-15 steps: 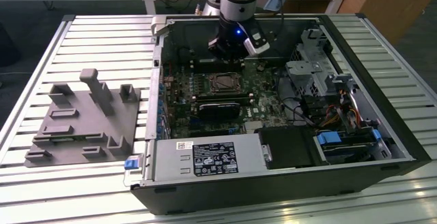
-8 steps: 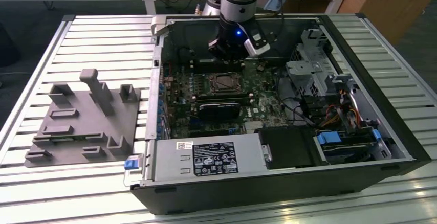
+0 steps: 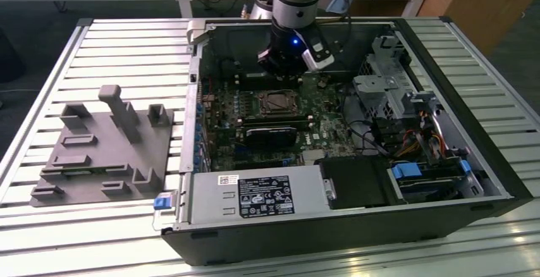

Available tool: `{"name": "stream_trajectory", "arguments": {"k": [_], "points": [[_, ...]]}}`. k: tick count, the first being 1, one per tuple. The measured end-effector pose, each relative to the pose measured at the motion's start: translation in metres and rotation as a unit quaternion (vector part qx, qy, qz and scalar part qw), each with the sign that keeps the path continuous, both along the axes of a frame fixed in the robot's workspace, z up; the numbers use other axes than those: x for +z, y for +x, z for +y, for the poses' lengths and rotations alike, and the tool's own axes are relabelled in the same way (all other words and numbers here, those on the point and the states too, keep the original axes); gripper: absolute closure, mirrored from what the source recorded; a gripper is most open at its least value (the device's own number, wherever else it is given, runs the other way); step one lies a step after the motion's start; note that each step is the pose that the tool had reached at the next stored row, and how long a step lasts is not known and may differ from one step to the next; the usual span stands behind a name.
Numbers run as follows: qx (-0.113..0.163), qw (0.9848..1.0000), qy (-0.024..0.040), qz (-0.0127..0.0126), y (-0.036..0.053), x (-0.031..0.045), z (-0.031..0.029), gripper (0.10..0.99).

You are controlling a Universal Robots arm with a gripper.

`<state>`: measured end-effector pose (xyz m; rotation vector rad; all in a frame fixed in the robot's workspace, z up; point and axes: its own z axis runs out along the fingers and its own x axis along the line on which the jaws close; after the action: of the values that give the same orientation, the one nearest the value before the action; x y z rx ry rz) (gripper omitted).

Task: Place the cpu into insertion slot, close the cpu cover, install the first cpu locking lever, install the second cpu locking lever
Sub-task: 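Install the second cpu locking lever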

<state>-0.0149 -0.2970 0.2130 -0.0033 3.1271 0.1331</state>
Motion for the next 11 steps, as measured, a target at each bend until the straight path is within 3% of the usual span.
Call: {"name": "stream_trajectory", "arguments": {"k": [11], "points": [[0.000,1.0000,0.0000,0.0000,0.0000,0.0000,-0.0065,0.973]]}}
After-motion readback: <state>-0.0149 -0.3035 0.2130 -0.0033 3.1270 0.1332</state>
